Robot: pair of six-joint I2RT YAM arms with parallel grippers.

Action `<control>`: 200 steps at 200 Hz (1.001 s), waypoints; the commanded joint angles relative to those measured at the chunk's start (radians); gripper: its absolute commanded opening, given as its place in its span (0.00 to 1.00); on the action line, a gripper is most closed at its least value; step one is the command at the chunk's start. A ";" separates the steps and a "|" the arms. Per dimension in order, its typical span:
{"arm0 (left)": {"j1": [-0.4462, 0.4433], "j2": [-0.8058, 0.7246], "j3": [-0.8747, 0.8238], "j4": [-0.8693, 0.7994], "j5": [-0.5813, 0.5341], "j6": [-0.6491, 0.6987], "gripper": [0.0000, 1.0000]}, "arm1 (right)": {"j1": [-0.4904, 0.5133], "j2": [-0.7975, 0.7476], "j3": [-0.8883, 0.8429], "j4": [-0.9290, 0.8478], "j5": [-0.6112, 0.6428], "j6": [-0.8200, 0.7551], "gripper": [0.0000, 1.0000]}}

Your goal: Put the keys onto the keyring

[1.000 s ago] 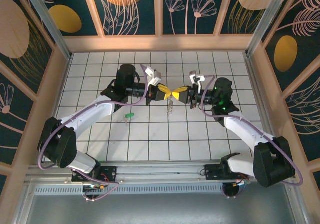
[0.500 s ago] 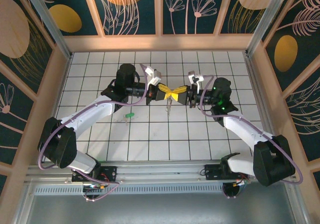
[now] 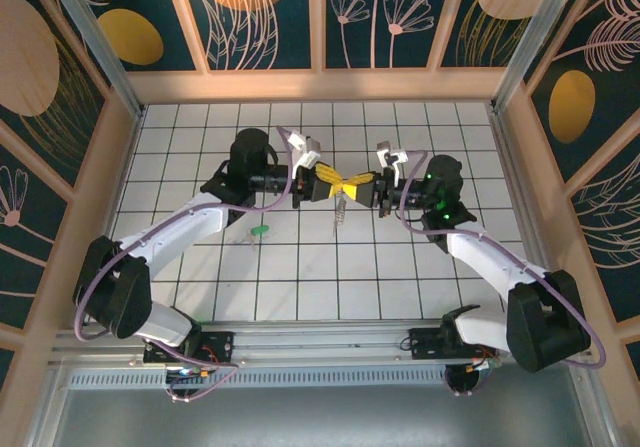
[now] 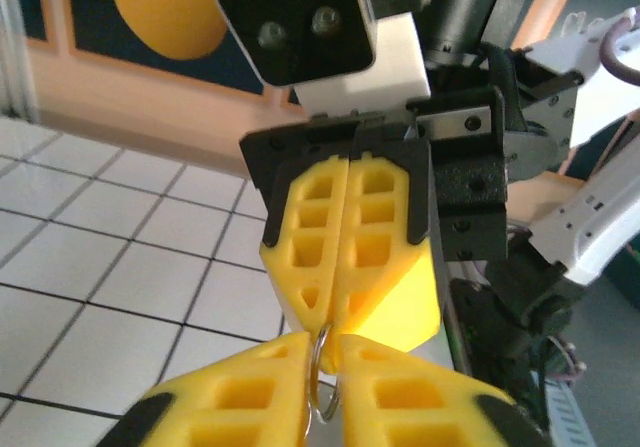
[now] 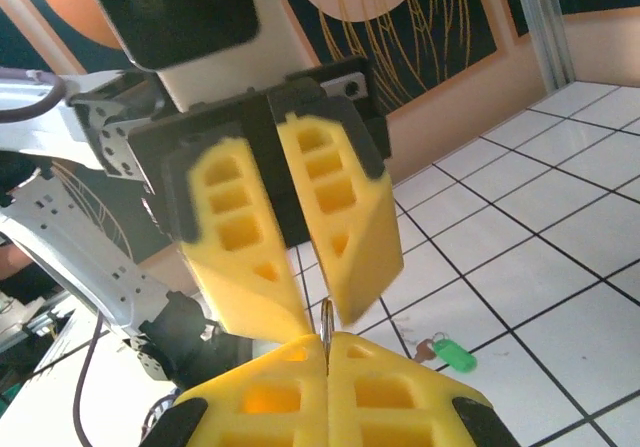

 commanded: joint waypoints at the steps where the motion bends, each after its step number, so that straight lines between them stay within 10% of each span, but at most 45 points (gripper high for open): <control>1: -0.002 -0.088 -0.048 0.164 -0.122 -0.084 0.23 | -0.010 -0.047 0.002 0.041 0.039 -0.002 0.00; 57: 0.005 -0.189 -0.203 0.374 -0.326 -0.268 0.39 | -0.021 -0.115 -0.026 0.170 0.057 0.068 0.00; 200: 0.010 -0.144 -0.302 0.767 -0.036 -0.497 0.38 | 0.045 -0.050 0.028 0.423 -0.027 0.239 0.00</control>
